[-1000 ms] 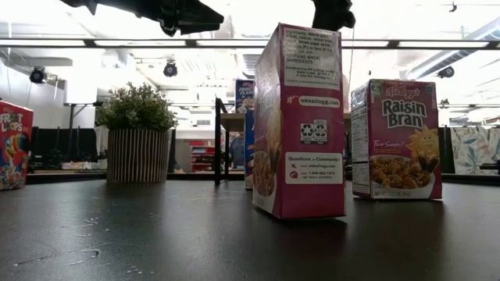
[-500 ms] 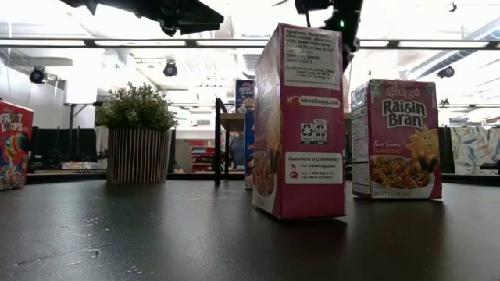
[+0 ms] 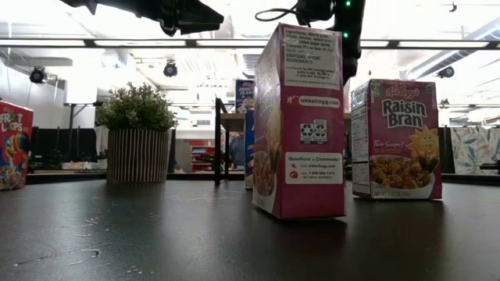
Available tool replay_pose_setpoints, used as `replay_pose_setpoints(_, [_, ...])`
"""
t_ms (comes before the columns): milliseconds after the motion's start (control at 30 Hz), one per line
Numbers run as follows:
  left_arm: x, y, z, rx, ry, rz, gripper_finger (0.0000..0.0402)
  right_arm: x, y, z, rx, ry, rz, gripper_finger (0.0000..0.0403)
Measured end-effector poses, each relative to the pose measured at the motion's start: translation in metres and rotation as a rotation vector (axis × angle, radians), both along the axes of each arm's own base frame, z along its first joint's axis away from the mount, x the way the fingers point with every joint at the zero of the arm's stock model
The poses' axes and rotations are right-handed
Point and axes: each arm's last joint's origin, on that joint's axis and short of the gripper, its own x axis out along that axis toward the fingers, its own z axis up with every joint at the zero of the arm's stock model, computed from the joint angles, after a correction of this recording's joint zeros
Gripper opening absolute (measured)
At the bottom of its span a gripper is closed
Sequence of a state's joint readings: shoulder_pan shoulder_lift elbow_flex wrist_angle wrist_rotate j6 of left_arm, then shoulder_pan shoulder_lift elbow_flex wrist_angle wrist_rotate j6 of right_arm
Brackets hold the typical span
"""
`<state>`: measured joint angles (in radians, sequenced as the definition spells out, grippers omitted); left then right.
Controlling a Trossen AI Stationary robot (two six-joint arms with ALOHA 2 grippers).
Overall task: Stack cereal on shelf
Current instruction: Put the right red cereal box on the shelf and align it with the other red cereal box on the shelf
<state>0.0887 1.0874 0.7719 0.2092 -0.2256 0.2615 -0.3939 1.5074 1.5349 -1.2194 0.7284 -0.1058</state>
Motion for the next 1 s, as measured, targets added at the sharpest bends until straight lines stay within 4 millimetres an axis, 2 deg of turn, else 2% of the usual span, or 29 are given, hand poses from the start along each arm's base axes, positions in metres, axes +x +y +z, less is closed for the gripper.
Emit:
replay_pose_setpoints(567, [0.0, 0.0, 0.0, 0.0, 0.0, 0.0, 0.0236, -0.01, -0.018, 0.002, -0.046, 0.127, 0.019, 0.0009])
replay_pose_setpoints(700, [0.0, 0.0, 0.0, 0.0, 0.0, 0.0, 0.0236, -0.009, -0.017, 0.001, -0.022, 0.074, -0.007, 0.0009])
replay_pose_setpoints(867, [0.0, 0.0, 0.0, 0.0, 0.0, 0.0, 0.0236, -0.006, -0.015, -0.002, 0.104, -0.053, -0.01, 0.0009])
replay_pose_setpoints(1000, [0.0, 0.0, 0.0, 0.002, 0.0, 0.0, 0.0236, -0.001, -0.017, -0.006, 0.099, -0.111, -0.007, 0.0009])
